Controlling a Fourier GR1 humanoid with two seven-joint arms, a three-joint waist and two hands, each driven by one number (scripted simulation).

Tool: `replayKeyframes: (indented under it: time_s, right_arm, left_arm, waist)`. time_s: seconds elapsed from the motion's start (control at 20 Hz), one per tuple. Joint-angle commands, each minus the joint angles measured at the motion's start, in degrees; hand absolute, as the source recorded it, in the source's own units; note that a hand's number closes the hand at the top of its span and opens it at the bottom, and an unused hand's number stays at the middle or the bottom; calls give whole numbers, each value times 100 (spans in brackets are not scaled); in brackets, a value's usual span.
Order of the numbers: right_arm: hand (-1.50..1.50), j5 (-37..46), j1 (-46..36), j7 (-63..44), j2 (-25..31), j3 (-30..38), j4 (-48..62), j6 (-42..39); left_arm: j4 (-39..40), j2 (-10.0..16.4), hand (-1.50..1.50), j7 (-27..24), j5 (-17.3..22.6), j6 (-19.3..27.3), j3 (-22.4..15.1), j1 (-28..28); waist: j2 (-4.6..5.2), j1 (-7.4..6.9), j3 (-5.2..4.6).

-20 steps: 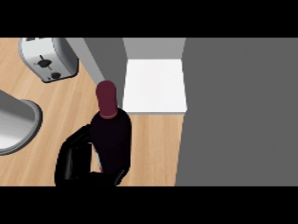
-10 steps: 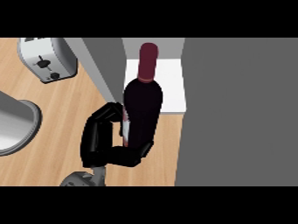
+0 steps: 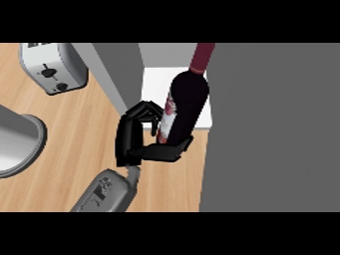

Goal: Pick up the wine, place it into the cabinet and close the cabinet

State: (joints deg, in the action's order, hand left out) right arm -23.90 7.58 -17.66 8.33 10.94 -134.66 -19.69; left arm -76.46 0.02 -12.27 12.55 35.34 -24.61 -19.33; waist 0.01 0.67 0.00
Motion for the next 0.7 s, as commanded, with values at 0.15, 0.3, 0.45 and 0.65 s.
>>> replayKeyframes:
  time_s: [0.15,0.3,0.45,0.65]
  right_arm:
    - [-150,-732,119,-205,169,445,-286,-154]
    - [-150,-697,-141,-236,216,537,-153,-33]
    - [-150,-524,-192,-398,69,277,-286,104]
    - [-150,-363,155,-210,-184,117,-476,-56]
  left_arm:
    - [721,-1,150,-169,309,494,-367,-392]
    - [1601,-1,150,-916,589,377,-221,-633]
    - [2008,-1,150,-1206,1054,328,-148,-929]
    - [2602,-1,150,-1648,1677,422,-329,-1367]
  waist:
    - [-4,-3,0]
    - [9,23,-2]
    - [11,21,-4]
    - [18,78,-5]
